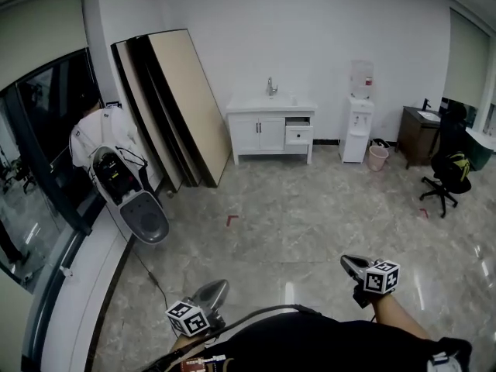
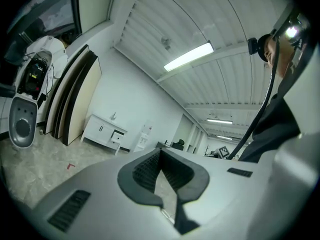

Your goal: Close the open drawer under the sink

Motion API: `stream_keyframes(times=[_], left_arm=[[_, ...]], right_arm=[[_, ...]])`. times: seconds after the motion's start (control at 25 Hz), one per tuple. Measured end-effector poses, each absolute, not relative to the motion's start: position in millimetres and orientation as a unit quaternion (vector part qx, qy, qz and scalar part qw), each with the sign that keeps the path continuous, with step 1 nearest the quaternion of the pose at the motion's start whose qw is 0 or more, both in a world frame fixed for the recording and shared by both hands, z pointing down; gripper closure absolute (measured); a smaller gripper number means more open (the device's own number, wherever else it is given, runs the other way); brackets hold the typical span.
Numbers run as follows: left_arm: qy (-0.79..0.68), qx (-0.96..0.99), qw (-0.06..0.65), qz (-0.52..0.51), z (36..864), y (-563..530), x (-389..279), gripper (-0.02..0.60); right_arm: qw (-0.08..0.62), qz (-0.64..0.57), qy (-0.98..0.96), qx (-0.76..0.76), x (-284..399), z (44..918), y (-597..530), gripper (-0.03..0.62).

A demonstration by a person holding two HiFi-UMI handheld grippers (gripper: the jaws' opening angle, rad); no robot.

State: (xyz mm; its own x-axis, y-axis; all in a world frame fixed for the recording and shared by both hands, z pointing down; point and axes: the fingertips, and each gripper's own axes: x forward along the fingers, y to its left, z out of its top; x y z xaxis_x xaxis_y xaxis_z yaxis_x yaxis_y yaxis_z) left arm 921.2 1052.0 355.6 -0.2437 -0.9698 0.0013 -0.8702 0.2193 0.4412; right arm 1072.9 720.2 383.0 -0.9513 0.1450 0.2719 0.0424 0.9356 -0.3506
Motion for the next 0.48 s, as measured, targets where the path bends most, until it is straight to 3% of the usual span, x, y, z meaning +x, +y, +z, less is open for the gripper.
stream_keyframes(times=[0.48], left_arm=[[-0.75, 0.611, 0.172, -0.185, 381, 1030, 818, 0.581]], right_arm=[[0.179, 0.19, -0.965, -0.028, 989, 415, 710, 0.592]])
